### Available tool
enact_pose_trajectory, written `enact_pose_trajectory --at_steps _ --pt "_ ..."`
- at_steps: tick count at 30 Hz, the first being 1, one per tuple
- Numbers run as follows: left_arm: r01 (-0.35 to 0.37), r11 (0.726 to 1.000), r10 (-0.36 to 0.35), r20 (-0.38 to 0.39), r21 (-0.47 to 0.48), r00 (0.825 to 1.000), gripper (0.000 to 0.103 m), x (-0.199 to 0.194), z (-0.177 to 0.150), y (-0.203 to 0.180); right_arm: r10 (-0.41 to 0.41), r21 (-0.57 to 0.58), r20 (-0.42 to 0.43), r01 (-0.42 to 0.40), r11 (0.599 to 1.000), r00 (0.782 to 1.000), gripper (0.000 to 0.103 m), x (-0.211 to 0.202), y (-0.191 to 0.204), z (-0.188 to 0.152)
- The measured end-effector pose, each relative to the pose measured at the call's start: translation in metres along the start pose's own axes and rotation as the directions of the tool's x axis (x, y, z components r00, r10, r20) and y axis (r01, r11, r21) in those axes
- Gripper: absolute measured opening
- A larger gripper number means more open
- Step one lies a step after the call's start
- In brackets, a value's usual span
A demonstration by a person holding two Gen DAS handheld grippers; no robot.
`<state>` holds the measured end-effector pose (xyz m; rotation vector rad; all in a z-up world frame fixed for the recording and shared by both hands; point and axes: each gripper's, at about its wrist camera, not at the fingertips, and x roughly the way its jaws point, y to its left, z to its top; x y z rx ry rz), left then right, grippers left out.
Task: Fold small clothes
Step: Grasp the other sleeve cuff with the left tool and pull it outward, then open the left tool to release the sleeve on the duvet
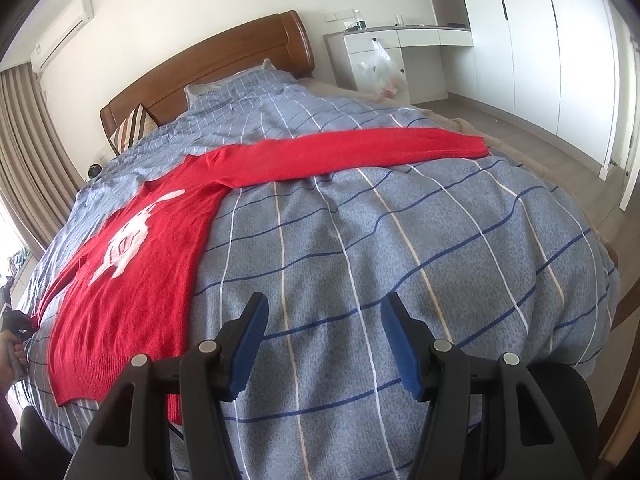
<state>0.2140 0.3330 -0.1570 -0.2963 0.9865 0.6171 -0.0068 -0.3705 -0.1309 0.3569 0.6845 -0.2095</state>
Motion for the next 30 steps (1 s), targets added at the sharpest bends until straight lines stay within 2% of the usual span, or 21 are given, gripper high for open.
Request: enact_pose_trajectory --at_steps 16,19,22,23,24,25,26,27,30 --pt "0.036 0.999 -0.036 0.001 -0.027 0.999 0.005 0.003 -0.003 0.008 0.006 0.008 -0.012 -0.006 1.0 1.0 0.059 0.004 0.0 0.001" --pt "0.042 0.999 -0.042 0.002 -0.027 0.999 0.009 0.002 -0.002 0.01 0.006 0.008 -0.011 -0.006 1.0 1.0 0.059 0.004 0.0 0.001" --pt "0.079 0.995 -0.079 0.008 -0.058 0.997 0.014 -0.002 -0.001 0.017 0.005 0.008 -0.003 -0.005 1.0 1.0 0.059 0.003 0.0 0.001" --pt "0.096 0.993 -0.096 0.006 -0.074 0.995 0.024 -0.005 -0.001 0.021 0.005 0.008 0.0 -0.005 1.0 1.0 0.059 0.003 0.0 0.002" --pt "0.118 0.989 -0.118 0.003 -0.092 0.993 0.044 -0.008 -0.002 0.024 0.004 0.01 0.004 -0.004 1.0 1.0 0.059 0.002 0.0 0.002" --pt "0.148 0.983 -0.149 0.002 -0.111 0.989 0.056 -0.014 -0.003 0.029 0.003 0.013 0.008 -0.003 1.0 1.0 0.064 0.002 0.0 0.003" --pt "0.175 0.976 -0.175 0.009 -0.129 0.984 0.077 -0.021 -0.004 0.034 0.004 0.02 0.014 -0.004 1.0 1.0 0.067 0.0 -0.001 0.003" --pt "0.178 0.974 -0.176 0.027 -0.143 0.984 0.088 -0.029 -0.007 0.038 0.004 0.029 0.023 -0.005 1.0 1.0 0.071 -0.001 -0.003 0.003" --pt "0.188 0.971 -0.179 0.071 -0.149 0.981 0.091 -0.055 -0.018 0.049 0.003 0.053 0.043 -0.005 0.999 0.999 0.074 -0.005 -0.007 0.004"
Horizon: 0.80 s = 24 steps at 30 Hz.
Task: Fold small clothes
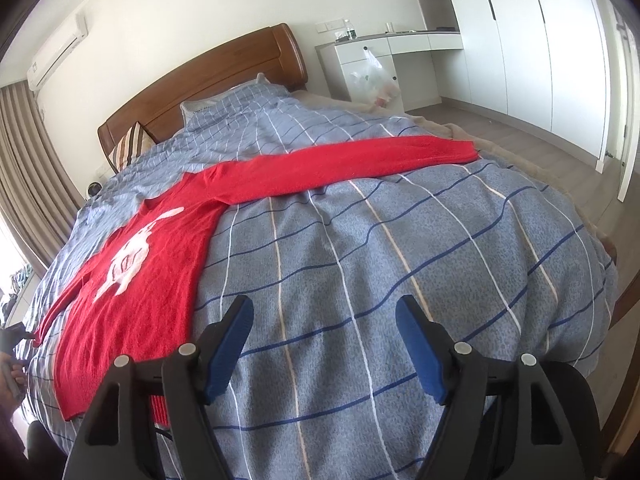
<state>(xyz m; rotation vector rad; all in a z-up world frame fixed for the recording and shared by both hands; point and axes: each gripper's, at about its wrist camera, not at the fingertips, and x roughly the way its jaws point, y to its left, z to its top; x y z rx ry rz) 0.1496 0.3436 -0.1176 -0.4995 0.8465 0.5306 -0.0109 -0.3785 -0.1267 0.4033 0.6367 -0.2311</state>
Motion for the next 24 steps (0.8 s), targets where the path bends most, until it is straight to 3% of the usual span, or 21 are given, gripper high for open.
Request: enact_pose_trajectory --at_steps 8,12,17,24 --pt "0.09 0.983 -0.099 0.051 0.159 0.994 0.095 -0.062 -0.057 -0.036 0.011 -0.025 -0.006 -0.011 1.0 1.0 0.074 0.001 0.007 -0.003" --pt "0.144 0.959 -0.151 0.011 0.243 0.988 0.095 -0.064 -0.09 -0.064 0.015 -0.04 -0.008 -0.015 0.999 1.0 0.074 0.003 0.011 -0.003" --pt "0.118 0.94 -0.113 -0.032 0.32 0.993 0.095 -0.039 -0.122 -0.089 0.016 -0.037 -0.008 -0.016 0.999 1.0 0.074 0.004 0.01 -0.004" --pt "0.069 0.93 -0.085 0.029 0.36 0.996 0.102 -0.027 -0.135 -0.09 0.018 -0.027 -0.008 -0.018 0.999 1.0 0.075 0.005 0.009 -0.005"
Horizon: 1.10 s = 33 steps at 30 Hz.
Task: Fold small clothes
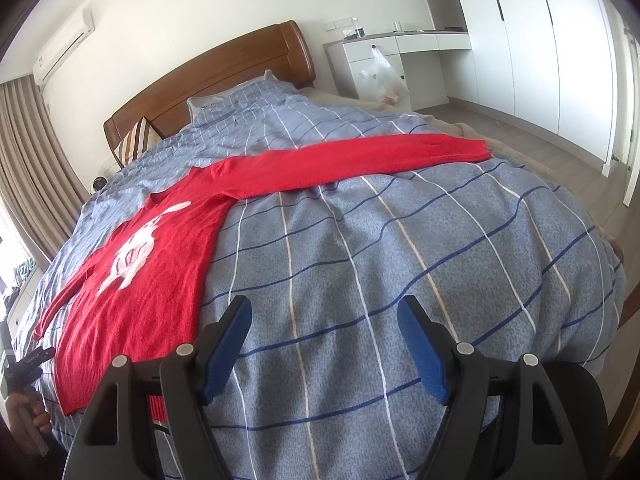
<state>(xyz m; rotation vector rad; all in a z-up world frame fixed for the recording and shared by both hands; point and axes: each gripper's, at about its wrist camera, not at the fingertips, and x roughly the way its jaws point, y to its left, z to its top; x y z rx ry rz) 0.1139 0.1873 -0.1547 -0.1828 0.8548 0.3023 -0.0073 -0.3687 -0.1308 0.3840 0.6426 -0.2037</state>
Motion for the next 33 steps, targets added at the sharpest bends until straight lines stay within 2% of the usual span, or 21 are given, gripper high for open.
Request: enact_pose_trajectory --at_steps 6,12,17,33 --pt "-0.001 1.0 0.001 0.005 -0.01 1.0 0.103 0.001 -0.003 0.0 0.015 -0.008 -0.015 -0.015 1.0 1.0 0.075 0.004 0.003 -0.001" --pt "0.014 1.0 -0.013 0.042 -0.007 0.999 0.103 -0.001 -0.011 0.001 0.018 -0.003 -0.019 -0.018 1.0 1.0 0.075 0.005 0.003 -0.001" --pt "-0.006 1.0 0.005 0.035 0.022 0.999 0.103 0.0 -0.013 -0.001 0.019 -0.009 -0.021 -0.019 1.0 1.0 0.075 0.006 0.003 -0.001" --pt "0.001 0.999 -0.002 0.04 0.044 0.999 0.103 -0.004 -0.014 -0.005 0.025 -0.025 -0.05 -0.027 0.999 0.998 0.076 0.013 0.009 -0.004"
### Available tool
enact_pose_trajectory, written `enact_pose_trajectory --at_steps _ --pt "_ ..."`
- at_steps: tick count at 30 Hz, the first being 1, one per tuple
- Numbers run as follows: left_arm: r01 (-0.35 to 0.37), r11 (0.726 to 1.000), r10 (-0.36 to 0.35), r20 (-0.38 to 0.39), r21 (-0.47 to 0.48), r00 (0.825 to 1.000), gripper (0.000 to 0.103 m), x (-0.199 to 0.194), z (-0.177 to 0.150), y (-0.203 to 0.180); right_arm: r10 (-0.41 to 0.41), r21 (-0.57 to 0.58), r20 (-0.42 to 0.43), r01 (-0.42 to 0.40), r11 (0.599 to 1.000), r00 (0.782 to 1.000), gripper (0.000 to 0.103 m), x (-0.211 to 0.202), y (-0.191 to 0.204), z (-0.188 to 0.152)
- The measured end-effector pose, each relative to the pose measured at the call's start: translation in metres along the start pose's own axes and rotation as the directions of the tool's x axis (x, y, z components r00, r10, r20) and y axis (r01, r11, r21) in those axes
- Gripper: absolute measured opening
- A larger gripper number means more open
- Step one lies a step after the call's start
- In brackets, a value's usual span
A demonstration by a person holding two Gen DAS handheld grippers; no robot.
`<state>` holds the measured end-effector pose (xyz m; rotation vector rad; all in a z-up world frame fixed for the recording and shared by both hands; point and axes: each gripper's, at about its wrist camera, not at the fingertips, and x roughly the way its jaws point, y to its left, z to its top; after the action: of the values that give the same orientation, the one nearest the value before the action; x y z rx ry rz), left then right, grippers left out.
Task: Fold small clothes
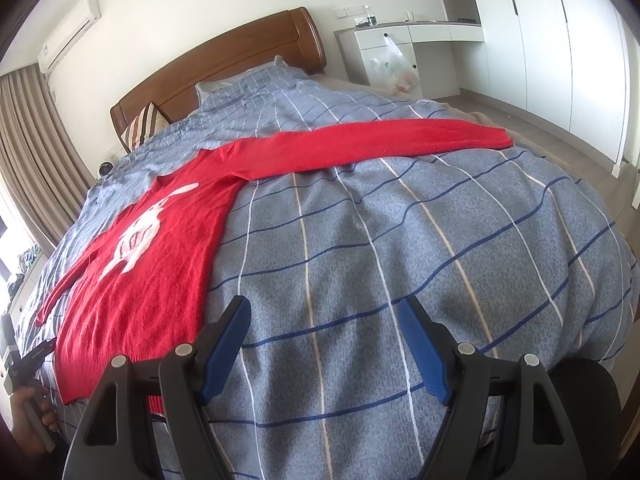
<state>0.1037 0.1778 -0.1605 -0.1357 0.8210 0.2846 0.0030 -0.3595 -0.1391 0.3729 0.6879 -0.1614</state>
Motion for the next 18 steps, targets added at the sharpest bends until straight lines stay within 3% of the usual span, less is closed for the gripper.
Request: enact_pose_trajectory --at_steps 18 --pt "-0.002 1.0 0.002 0.003 0.0 1.0 0.103 -0.0007 -0.0006 -0.001 0.012 -0.01 -0.026 -0.013 1.0 1.0 0.076 0.0063 0.0035 -0.0012"
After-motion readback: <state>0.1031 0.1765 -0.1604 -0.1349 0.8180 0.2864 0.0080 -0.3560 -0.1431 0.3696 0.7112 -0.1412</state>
